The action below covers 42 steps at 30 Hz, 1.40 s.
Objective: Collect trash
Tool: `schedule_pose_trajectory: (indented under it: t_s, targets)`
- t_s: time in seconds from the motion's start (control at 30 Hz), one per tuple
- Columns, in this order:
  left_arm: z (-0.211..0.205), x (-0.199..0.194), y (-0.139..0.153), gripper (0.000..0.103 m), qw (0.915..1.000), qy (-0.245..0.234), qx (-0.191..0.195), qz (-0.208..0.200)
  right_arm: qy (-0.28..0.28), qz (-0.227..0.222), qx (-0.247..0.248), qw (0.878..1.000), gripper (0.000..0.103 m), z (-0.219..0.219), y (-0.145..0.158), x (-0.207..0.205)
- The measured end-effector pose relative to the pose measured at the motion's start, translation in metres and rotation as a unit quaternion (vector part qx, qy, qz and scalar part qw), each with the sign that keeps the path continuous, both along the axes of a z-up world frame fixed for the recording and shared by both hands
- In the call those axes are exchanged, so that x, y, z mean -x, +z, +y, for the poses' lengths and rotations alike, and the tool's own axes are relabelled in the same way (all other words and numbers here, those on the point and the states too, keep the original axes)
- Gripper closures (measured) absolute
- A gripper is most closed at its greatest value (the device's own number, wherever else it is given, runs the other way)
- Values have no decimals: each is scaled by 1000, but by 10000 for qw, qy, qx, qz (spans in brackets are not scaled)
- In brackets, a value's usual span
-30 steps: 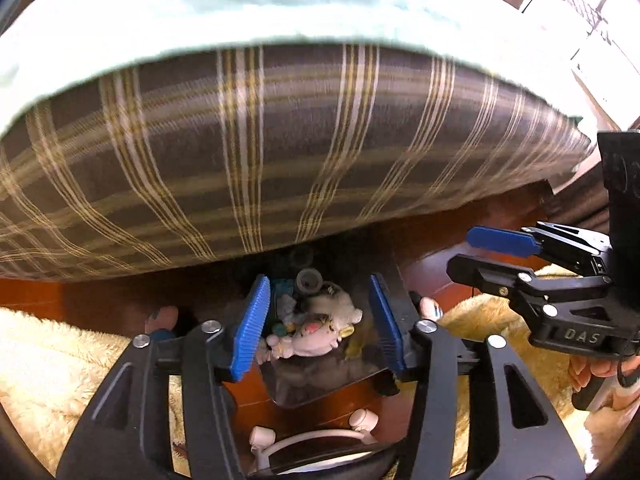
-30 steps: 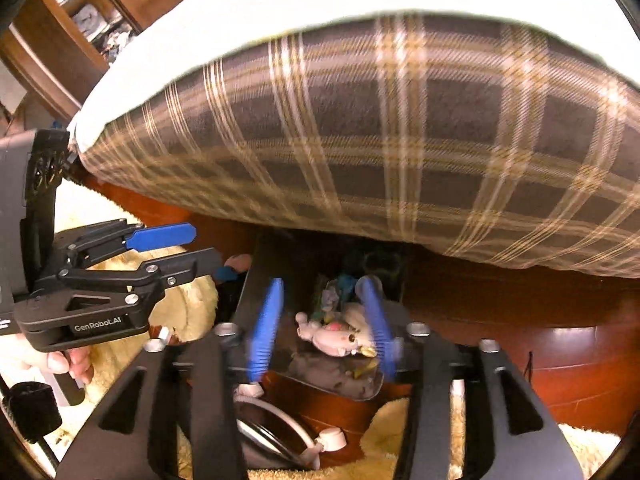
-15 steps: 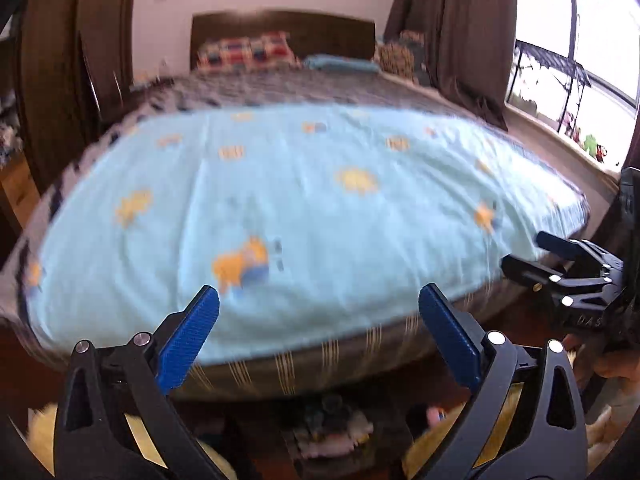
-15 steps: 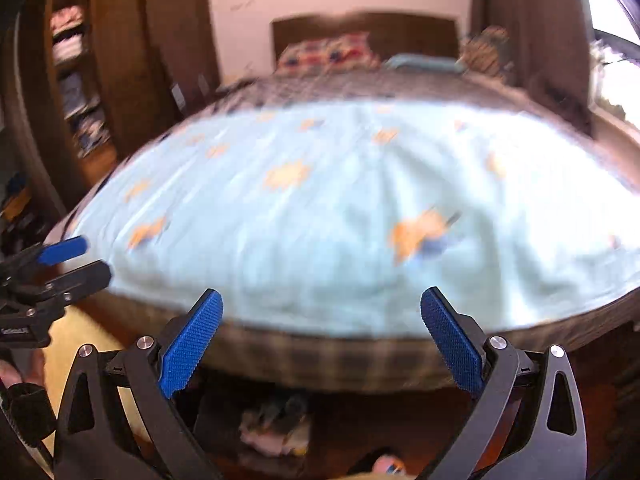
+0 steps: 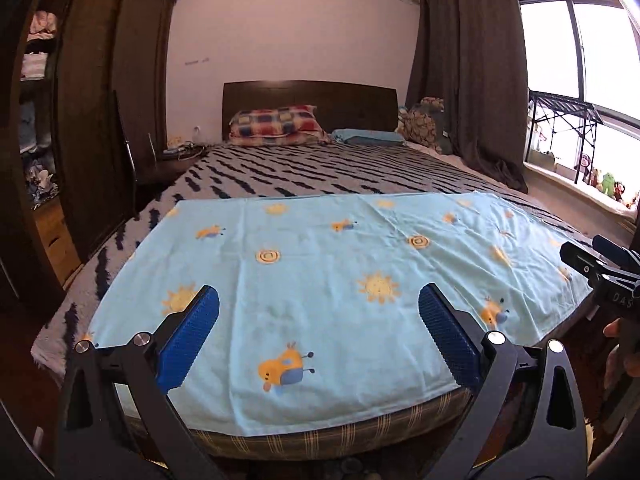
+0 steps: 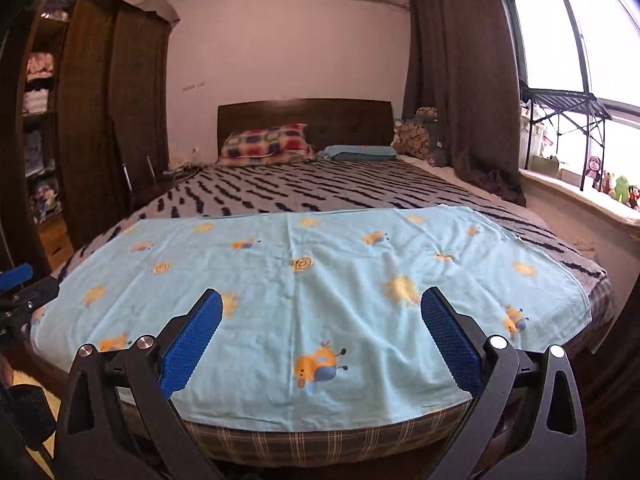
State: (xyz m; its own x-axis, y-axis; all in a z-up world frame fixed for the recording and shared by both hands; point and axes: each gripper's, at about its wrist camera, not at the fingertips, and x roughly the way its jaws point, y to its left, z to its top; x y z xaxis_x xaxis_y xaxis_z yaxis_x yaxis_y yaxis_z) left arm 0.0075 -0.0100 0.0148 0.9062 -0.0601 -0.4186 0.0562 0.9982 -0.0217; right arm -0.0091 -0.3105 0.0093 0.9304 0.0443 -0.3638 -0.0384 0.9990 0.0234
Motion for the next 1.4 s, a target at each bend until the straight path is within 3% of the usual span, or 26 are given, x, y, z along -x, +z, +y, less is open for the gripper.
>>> schedule_pose_trajectory:
  t_s: [0.5,1.4]
  targets:
    - [-4,7,10,8,9999,-23,-23,-162,-132,-216,113,9996,3,7,13,11]
    - [-6,8,9,8,9998,-25,-27,-175,-104,-211,59,9997,3,11,14,11]
